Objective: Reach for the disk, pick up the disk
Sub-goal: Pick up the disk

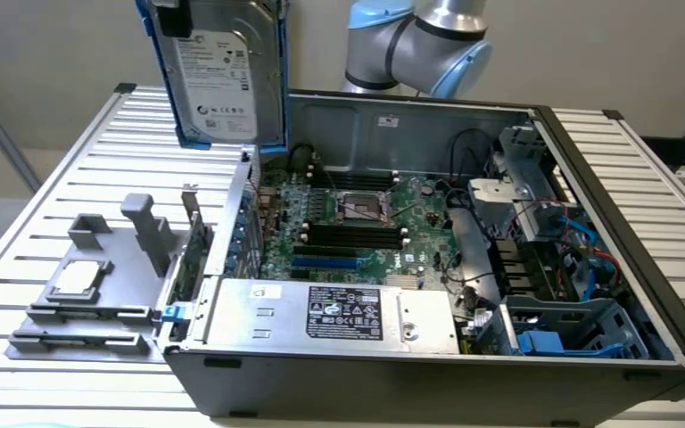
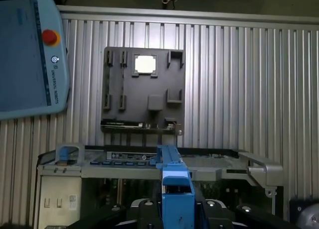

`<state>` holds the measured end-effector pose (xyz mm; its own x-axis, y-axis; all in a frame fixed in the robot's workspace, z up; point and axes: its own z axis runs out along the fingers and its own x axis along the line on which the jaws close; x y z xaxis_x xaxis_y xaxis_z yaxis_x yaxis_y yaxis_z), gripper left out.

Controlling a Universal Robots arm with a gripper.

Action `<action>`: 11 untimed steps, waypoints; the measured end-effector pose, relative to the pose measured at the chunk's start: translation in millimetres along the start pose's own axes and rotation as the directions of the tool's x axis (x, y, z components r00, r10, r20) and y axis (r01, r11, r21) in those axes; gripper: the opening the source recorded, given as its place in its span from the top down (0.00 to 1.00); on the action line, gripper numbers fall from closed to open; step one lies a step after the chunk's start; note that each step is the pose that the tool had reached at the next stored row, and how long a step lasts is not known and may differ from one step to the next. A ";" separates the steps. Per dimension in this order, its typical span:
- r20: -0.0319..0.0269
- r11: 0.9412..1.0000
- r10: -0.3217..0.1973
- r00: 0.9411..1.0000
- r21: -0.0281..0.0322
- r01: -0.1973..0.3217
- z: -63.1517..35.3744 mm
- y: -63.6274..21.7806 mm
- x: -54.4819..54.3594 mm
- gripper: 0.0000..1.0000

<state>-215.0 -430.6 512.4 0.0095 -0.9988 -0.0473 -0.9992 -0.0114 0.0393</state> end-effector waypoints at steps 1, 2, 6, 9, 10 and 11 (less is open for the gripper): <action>0.000 1.000 0.000 1.000 0.000 0.000 -0.3 -4.5 1.9 0.67; 0.000 1.000 0.000 1.000 0.000 0.000 -0.6 -8.9 3.8 0.67; 0.000 1.000 0.000 1.000 0.000 0.000 -1.6 -27.2 11.6 0.67; 0.000 1.000 0.000 1.000 0.000 0.000 -2.5 -38.8 17.7 0.67; 0.000 1.000 0.000 1.000 0.000 0.000 -2.6 -42.4 19.9 0.67; 0.000 1.000 0.000 1.000 0.000 0.000 -2.9 -46.4 22.0 0.67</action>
<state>-168.3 -452.2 512.4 0.0096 -0.9988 -0.0475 -0.9992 -0.0115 0.0393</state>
